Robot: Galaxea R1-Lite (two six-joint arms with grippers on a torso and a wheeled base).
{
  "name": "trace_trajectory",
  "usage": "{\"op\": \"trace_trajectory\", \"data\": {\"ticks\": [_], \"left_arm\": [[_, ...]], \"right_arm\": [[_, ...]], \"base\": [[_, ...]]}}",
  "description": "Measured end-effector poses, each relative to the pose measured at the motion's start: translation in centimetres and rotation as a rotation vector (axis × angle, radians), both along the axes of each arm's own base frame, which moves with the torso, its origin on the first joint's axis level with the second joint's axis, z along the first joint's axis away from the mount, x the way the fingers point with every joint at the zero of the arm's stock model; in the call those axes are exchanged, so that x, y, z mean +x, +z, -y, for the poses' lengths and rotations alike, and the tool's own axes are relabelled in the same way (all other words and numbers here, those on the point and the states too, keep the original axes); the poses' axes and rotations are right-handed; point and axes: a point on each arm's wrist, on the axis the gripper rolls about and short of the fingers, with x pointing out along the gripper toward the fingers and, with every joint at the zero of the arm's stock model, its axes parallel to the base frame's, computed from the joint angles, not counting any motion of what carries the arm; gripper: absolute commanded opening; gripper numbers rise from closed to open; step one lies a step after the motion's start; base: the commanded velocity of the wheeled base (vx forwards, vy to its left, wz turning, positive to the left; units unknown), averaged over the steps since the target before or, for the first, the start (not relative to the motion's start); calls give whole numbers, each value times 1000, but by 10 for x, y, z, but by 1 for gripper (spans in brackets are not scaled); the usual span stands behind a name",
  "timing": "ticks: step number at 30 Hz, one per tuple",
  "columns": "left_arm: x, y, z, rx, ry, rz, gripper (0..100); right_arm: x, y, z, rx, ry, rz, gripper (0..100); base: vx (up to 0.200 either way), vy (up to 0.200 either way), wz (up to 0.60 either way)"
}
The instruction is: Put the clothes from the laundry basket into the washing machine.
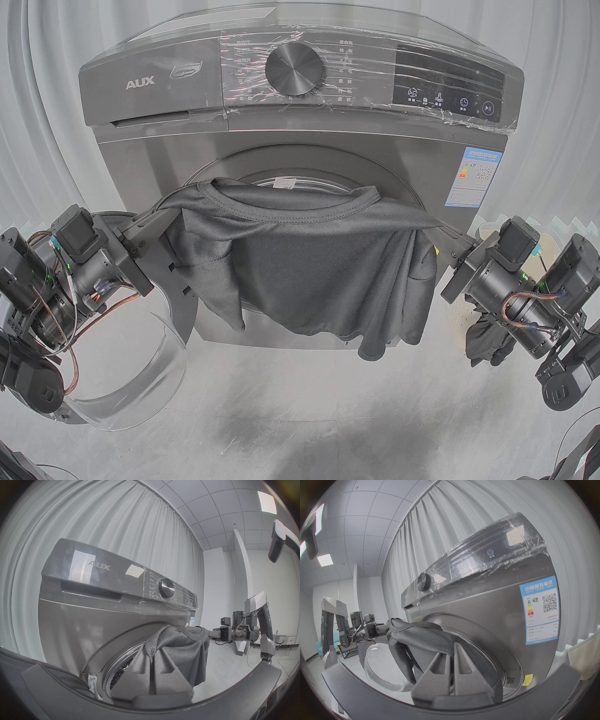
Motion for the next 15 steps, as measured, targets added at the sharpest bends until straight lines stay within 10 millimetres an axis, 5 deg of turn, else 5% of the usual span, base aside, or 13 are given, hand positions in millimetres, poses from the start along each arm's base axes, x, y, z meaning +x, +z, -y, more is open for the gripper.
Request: {"op": "trace_trajectory", "data": {"ticks": [15], "left_arm": [[-4, 2, -1, -3, -1, 8, 0]], "right_arm": [[-6, 7, -8, 24, 18, 19, 0]], "base": [[0, 0, 0]]}}
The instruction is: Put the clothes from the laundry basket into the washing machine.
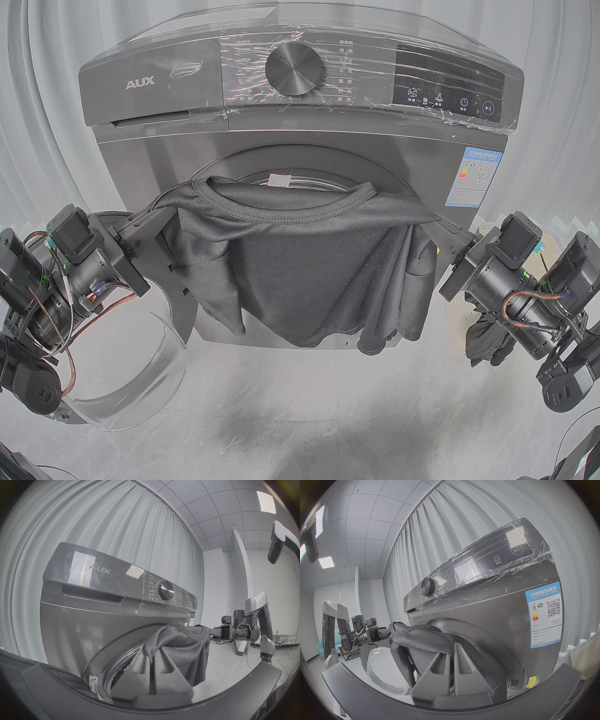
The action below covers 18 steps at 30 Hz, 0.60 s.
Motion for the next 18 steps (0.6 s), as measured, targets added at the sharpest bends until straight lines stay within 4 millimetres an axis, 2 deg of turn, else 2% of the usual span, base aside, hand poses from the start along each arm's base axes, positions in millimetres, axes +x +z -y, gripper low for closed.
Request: {"op": "trace_trajectory", "data": {"ticks": [18], "left_arm": [[0, -2, 0, -12, -7, -26, 0]], "right_arm": [[-5, -3, -6, 8, 33, -23, 0]], "base": [[0, 0, 0]]}}
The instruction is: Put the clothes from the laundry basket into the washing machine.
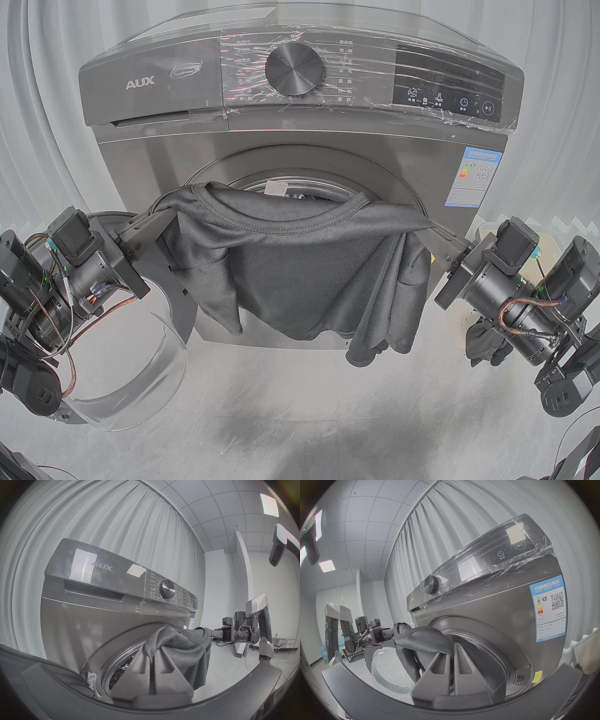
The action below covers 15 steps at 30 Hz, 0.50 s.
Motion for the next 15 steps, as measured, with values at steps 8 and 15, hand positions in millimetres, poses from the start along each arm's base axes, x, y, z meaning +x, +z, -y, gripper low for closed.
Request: {"op": "trace_trajectory", "data": {"ticks": [8, 15], "left_arm": [[-1, -1, 2, 1, -9, -4, 0], [4, 9, 15, -17, -26, 18, 0]], "right_arm": [[-3, -10, 2, -21, 0, -37, 100], [-14, -43, 9, -114, -1, -157, 100]], "base": [[0, 0, 0], [0, 0, 0]]}}
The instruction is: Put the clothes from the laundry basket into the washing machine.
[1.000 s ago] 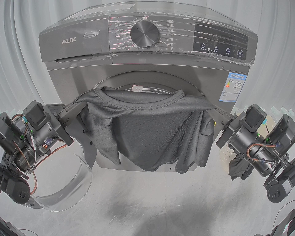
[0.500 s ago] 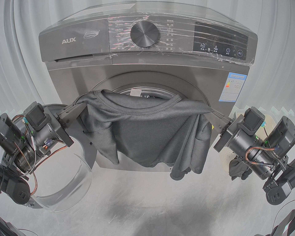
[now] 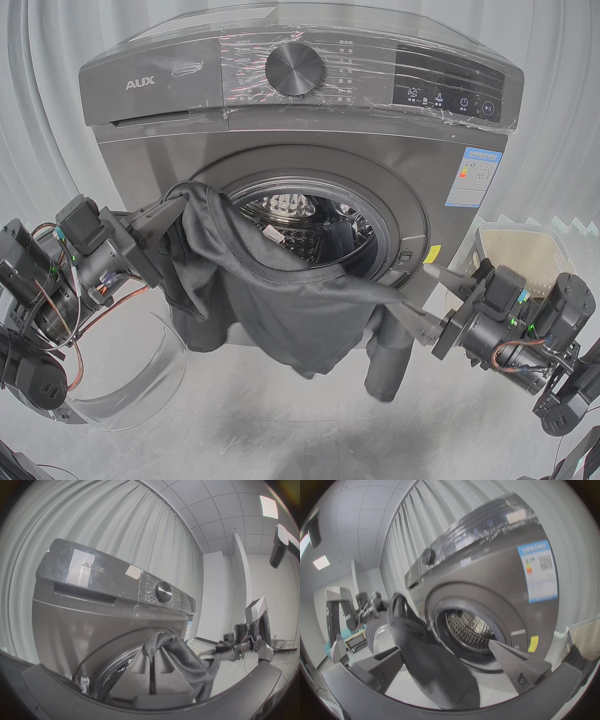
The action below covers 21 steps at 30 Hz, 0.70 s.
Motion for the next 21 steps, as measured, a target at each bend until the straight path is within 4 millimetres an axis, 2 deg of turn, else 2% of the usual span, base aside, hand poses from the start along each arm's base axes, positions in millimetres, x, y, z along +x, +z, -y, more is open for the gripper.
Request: {"op": "trace_trajectory", "data": {"ticks": [5, 11, 15, 16, 21], "left_arm": [[11, 11, 15, -16, -13, 8, 0], [17, 13, 27, -18, -36, -4, 0], [18, 12, 33, -16, -50, -10, 0], [19, 8, 38, -5, -54, -30, 0], [19, 7, 41, -6, -71, -34, 0]], "right_arm": [[-1, -29, 0, -77, 14, -104, 100], [6, -61, -7, -153, 84, -208, 100], [17, -72, -17, -168, 108, -229, 100], [30, -79, -25, -177, 98, -232, 100], [43, -78, -38, -152, 109, -194, 100]], "base": [[0, 0, 0], [0, 0, 0], [0, 0, 0], [0, 0, 0], [0, 0, 0]]}}
